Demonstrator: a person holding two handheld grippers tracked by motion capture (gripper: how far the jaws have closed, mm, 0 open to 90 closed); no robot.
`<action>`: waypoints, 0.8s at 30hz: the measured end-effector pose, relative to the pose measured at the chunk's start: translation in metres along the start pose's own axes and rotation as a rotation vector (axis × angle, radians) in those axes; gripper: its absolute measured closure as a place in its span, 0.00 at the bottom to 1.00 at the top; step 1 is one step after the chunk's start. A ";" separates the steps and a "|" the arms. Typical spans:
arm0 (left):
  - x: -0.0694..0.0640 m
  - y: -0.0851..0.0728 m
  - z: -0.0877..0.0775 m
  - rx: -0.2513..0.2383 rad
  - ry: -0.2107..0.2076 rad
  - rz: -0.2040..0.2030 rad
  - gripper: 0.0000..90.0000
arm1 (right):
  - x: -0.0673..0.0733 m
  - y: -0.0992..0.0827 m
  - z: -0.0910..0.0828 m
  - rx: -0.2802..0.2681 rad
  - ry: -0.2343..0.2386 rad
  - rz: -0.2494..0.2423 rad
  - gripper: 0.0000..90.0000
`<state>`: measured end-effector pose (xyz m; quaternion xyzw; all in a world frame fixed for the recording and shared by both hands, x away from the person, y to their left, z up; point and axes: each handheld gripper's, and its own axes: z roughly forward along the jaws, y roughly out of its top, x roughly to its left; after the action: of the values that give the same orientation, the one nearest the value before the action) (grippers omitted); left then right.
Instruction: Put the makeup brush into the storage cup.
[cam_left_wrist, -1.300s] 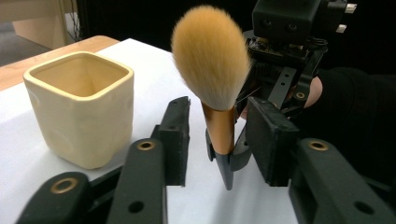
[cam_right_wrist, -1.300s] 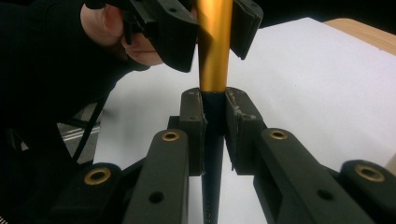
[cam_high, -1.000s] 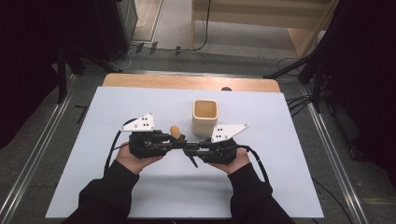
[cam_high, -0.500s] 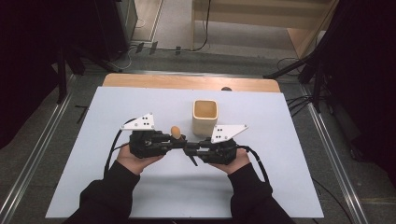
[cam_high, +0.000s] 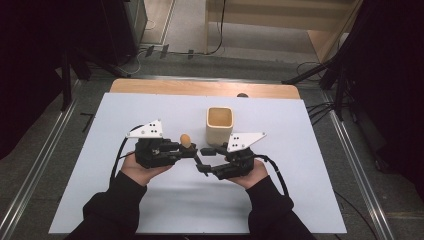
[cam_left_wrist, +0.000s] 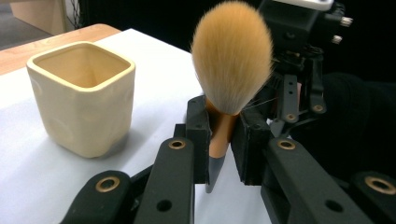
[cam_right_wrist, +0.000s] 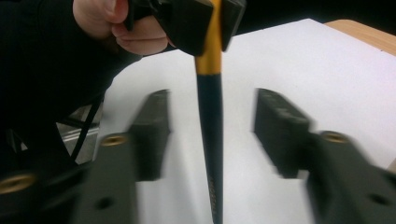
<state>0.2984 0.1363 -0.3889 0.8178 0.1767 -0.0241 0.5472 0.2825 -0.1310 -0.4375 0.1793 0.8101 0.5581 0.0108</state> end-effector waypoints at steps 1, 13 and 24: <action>0.000 0.001 -0.001 0.010 -0.003 0.010 0.87 | 0.000 0.000 0.000 0.004 -0.004 -0.003 0.44; -0.001 0.012 -0.004 0.130 -0.036 0.070 0.87 | 0.006 -0.007 0.012 -0.011 -0.004 -0.009 0.43; -0.003 0.014 0.004 0.192 -0.053 0.088 0.87 | 0.008 -0.009 0.024 -0.028 0.033 -0.029 0.47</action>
<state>0.3001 0.1272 -0.3774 0.8724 0.1230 -0.0382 0.4715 0.2775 -0.1097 -0.4533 0.1583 0.8046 0.5722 0.0081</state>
